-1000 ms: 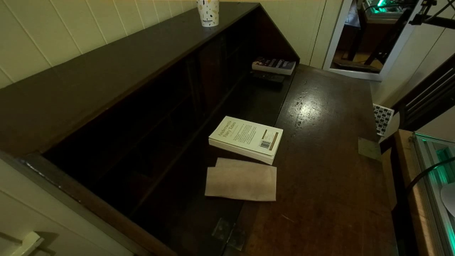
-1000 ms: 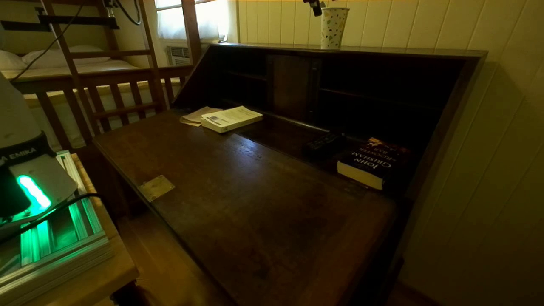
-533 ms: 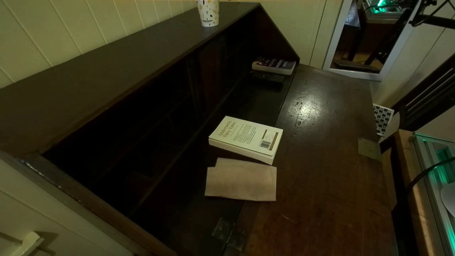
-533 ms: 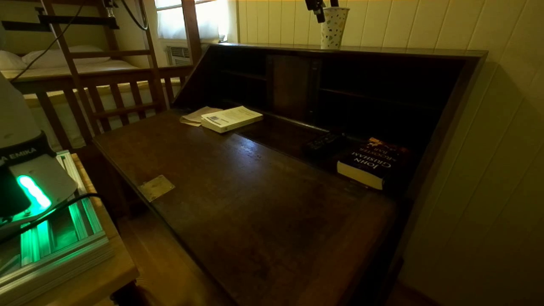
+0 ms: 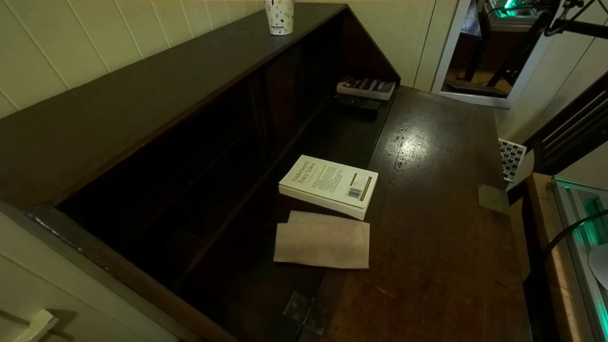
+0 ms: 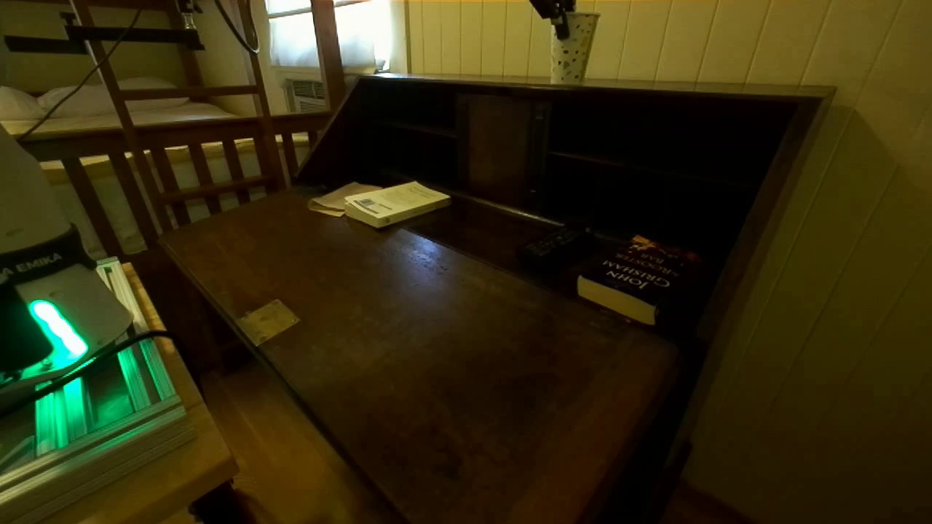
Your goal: Put the marker inside the coffee cup then place the cup on the countertop.
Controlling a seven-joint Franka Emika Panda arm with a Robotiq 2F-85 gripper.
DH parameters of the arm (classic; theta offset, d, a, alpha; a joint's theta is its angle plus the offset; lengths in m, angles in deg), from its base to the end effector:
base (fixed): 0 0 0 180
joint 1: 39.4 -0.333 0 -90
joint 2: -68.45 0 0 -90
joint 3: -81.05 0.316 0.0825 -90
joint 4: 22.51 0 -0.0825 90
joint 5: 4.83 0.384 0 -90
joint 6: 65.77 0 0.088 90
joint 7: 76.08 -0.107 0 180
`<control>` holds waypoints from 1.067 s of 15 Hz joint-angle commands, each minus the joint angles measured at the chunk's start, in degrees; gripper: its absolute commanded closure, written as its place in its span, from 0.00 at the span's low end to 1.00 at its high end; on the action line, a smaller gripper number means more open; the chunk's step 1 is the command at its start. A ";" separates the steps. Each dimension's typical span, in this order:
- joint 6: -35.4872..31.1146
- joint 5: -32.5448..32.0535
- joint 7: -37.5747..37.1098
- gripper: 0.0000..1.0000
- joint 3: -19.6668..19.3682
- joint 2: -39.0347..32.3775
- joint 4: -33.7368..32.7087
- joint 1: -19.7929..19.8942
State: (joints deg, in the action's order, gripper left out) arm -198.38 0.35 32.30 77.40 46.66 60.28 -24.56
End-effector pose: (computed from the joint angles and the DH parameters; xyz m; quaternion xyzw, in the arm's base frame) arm 0.6803 -0.2174 0.5264 0.6980 0.6732 0.1342 0.2040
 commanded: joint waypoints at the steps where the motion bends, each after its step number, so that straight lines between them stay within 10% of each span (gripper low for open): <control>1: 1.76 -0.16 0.40 1.00 0.36 0.49 -1.00 0.63; 16: 8.52 -1.74 -10.48 0.99 -0.85 18.60 17.79 -3.35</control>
State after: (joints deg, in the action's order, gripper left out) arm -190.61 -0.03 25.71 77.29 59.11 70.61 -26.25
